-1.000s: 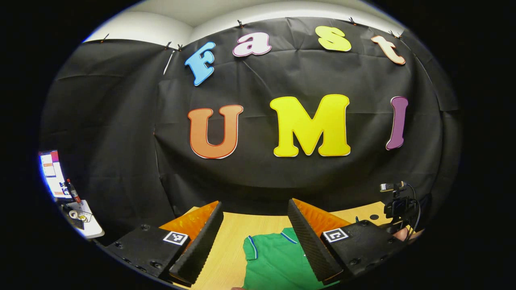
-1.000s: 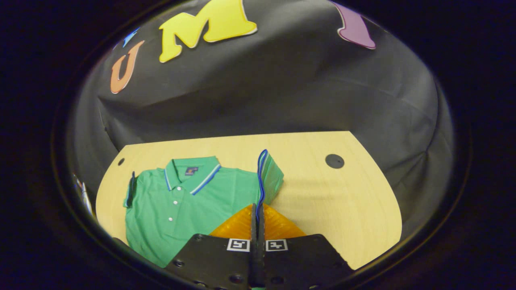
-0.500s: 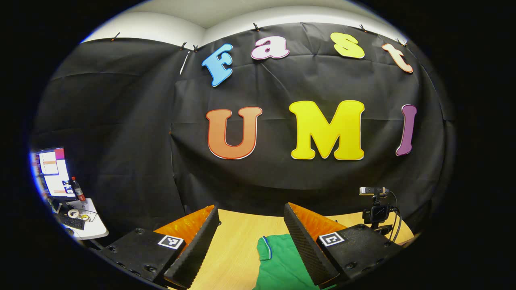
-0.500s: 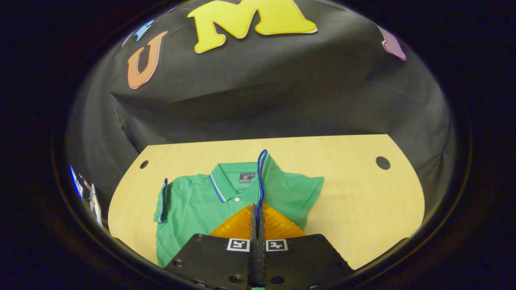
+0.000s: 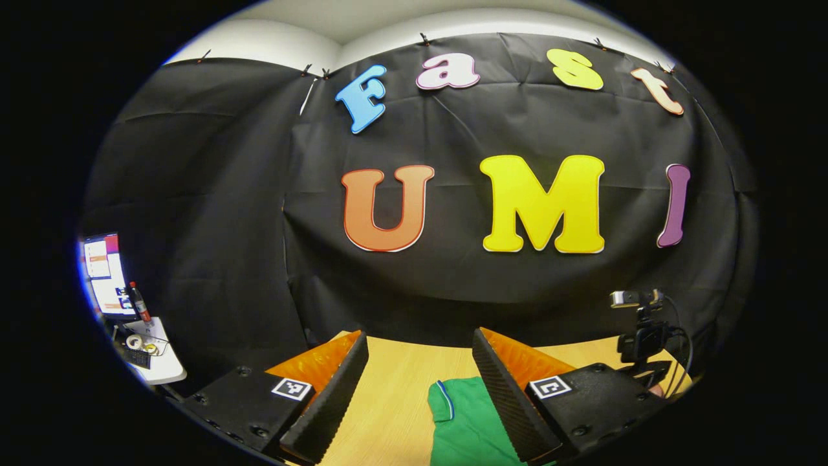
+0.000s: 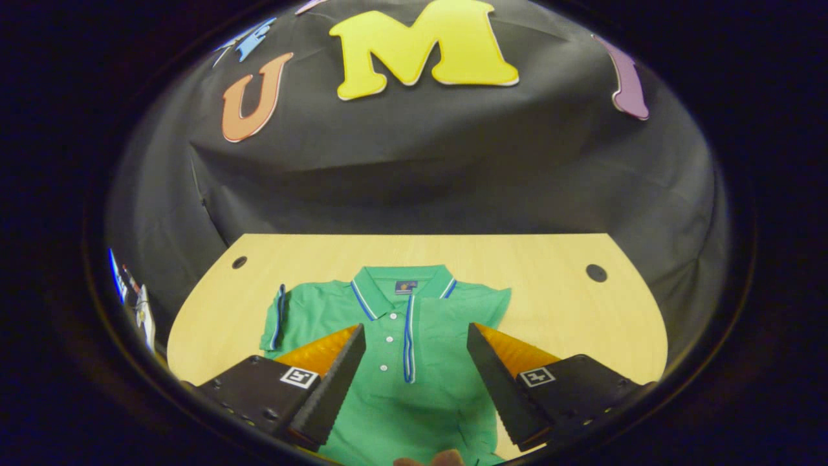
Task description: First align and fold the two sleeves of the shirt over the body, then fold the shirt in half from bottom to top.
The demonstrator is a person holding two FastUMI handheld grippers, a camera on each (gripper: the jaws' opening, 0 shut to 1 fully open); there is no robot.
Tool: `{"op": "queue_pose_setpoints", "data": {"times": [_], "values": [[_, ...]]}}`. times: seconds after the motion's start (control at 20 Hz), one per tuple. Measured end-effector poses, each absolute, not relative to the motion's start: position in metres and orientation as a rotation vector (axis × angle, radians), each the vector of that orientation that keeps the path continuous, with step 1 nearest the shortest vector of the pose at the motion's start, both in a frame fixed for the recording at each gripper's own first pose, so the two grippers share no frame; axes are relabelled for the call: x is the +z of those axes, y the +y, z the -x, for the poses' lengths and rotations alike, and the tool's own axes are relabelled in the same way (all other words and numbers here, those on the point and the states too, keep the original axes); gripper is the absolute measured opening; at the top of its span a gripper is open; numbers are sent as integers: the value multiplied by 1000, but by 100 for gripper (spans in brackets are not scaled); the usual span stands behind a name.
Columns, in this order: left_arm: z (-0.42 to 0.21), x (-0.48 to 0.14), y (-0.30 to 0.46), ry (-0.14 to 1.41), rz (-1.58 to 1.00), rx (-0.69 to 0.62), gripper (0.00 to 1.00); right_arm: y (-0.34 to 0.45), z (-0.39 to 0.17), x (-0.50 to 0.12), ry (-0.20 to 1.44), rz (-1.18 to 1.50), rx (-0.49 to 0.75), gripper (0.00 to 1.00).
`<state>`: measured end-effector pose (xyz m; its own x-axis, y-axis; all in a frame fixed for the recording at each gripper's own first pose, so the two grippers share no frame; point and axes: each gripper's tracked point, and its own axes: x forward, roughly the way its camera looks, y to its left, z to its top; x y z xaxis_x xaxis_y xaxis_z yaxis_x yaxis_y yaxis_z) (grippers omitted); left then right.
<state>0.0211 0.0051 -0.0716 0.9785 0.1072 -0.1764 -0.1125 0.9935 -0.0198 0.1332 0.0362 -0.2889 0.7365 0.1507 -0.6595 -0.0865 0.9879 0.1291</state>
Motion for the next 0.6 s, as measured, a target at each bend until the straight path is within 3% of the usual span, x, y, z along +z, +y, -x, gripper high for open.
{"op": "queue_pose_setpoints", "data": {"times": [0.4, 0.55, 0.6], "values": [[-64, -122, -26, 287, 56, 1, 100, 5, -64, -204, 592, -22, 111, 96], [-87, -163, -35, 401, 54, -34, 100, -8, -45, -183, 562, -25, 88, 92], [-92, -181, -37, 460, 49, -46, 100, -10, -39, -180, 571, -23, 91, 96]]}}
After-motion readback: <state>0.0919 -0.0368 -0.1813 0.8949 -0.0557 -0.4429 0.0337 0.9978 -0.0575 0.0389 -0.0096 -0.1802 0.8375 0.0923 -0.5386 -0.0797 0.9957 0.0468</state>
